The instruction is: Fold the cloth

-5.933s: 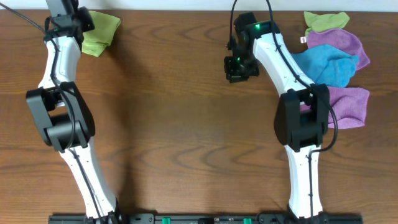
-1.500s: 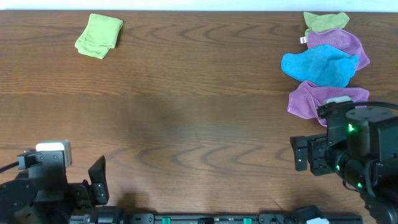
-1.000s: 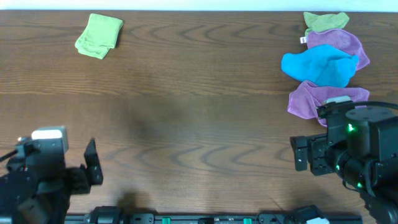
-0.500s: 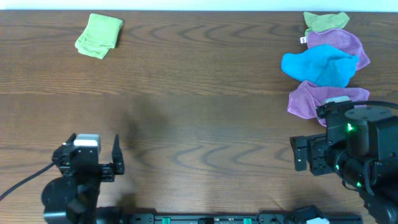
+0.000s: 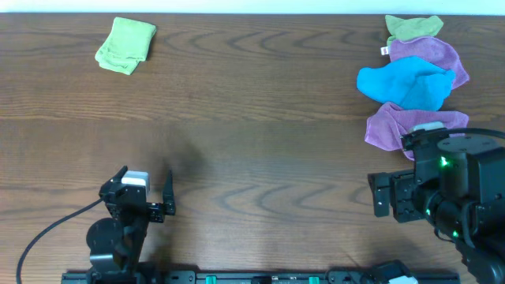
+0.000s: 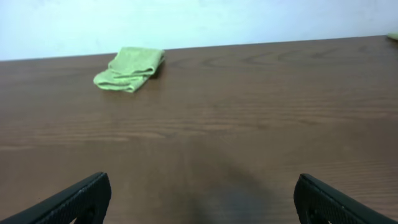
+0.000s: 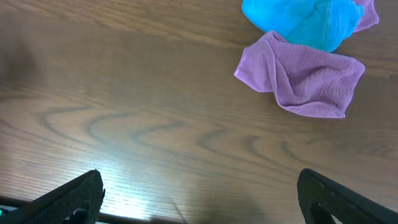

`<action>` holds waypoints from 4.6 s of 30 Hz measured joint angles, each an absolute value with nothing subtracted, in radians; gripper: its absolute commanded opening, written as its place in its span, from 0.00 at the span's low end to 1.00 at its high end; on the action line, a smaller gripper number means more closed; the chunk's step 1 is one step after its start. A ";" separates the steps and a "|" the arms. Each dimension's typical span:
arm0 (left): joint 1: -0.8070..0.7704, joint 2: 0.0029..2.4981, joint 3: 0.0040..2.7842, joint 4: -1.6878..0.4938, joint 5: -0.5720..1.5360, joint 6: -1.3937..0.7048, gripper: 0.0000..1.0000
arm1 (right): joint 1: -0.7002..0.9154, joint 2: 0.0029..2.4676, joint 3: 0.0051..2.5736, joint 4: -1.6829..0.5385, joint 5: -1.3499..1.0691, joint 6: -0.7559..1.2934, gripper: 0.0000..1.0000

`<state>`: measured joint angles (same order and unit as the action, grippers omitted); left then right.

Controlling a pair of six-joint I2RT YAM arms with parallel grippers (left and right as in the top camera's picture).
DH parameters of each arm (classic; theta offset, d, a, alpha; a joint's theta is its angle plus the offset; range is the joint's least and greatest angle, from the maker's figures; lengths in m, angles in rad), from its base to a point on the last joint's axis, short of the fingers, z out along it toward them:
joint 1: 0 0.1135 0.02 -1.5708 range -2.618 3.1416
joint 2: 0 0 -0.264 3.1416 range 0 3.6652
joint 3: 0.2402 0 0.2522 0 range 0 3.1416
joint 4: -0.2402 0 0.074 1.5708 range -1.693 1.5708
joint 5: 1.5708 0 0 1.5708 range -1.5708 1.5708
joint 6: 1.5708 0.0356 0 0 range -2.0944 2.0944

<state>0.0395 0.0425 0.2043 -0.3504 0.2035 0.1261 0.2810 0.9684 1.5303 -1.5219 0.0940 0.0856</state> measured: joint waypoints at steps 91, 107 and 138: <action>0.039 0.010 0.114 -0.287 0.203 0.052 0.95 | 0.092 0.015 0.240 -0.802 0.067 0.072 0.99; 0.039 0.010 0.114 -0.287 0.203 0.052 0.95 | 0.092 0.013 0.184 -0.798 0.067 0.072 0.99; 0.039 0.010 0.114 -0.287 0.203 0.052 0.95 | 0.092 0.013 0.184 -0.798 0.067 0.072 0.99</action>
